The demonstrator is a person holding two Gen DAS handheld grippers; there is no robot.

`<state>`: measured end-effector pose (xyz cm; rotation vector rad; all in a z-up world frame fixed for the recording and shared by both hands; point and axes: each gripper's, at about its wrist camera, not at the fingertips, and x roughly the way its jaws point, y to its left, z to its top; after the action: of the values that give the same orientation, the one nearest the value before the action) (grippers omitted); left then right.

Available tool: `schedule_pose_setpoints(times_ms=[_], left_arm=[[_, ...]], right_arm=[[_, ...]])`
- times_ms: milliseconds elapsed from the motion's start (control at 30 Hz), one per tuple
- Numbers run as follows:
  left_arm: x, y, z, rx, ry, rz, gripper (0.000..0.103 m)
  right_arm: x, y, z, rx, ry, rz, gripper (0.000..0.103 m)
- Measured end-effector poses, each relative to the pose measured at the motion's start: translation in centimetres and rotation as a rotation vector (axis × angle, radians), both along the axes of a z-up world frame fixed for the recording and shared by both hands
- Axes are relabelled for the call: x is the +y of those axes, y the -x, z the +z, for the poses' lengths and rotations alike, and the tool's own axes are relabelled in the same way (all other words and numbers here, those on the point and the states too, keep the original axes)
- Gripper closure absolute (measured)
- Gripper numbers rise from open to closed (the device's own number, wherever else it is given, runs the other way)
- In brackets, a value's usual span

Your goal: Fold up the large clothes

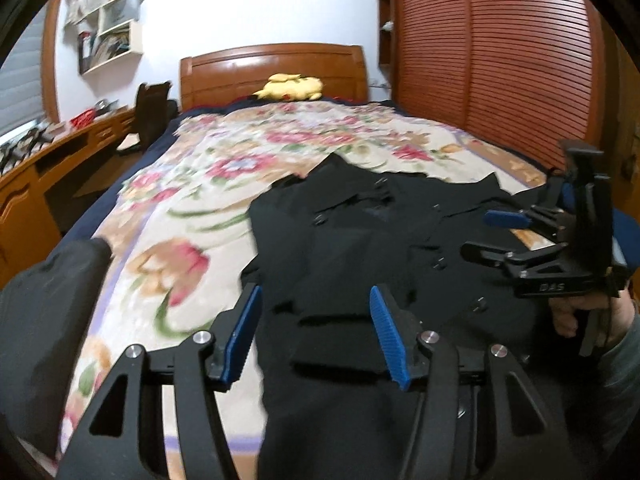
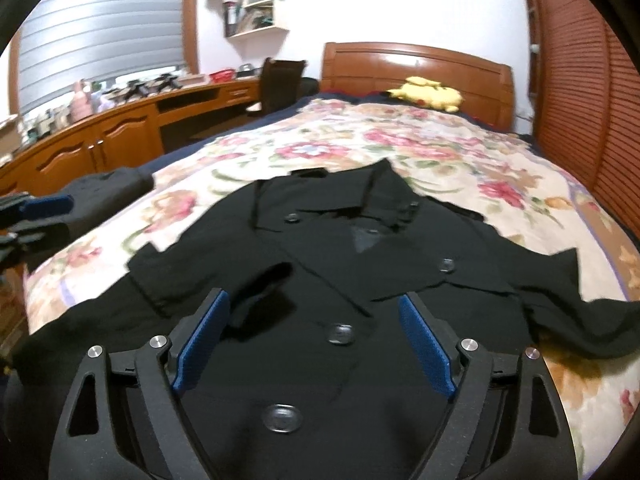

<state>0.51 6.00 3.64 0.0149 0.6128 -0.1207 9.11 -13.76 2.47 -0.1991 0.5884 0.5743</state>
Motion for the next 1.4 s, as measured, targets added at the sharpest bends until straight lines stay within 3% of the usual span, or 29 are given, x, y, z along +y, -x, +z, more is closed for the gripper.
schedule_pose_setpoints(times_ms=[200, 500, 833, 933, 1000, 1100, 1200, 1400], left_arm=[[2.6, 1.2, -2.2, 0.020, 0.013, 0.072, 0.048], [4.3, 2.2, -4.2, 0.046, 0.008, 0.101, 0.048], [4.3, 2.5, -4.7, 0.055, 0.012, 0.097, 0.048], [4.1, 2.6, -4.7, 0.053, 0.008, 0.093, 0.048], [3.8, 2.7, -4.6, 0.053, 0.004, 0.091, 0.048], [3.4, 2.8, -4.5, 0.051, 0.003, 0.090, 0.048], [2.9, 2.8, -4.1, 0.045, 0.006, 0.085, 0.048], [1.5, 2.2, -3.4, 0.025, 0.010, 0.060, 0.048]], right_arm=[[4.1, 1.6, -1.0, 0.016, 0.035, 0.123, 0.025], [9.1, 3.7, -3.9, 0.086, 0.125, 0.304, 0.030], [11.3, 3.7, -6.9, 0.144, 0.216, 0.366, 0.034], [10.9, 3.2, -7.0, 0.171, 0.194, 0.358, 0.046], [10.6, 2.7, -7.1, 0.186, 0.183, 0.346, 0.067], [10.5, 2.6, -6.9, 0.178, 0.176, 0.325, 0.088], [9.4, 2.7, -5.7, 0.138, 0.137, 0.304, 0.095], [3.5, 1.6, -0.8, 0.026, -0.003, 0.168, 0.097]])
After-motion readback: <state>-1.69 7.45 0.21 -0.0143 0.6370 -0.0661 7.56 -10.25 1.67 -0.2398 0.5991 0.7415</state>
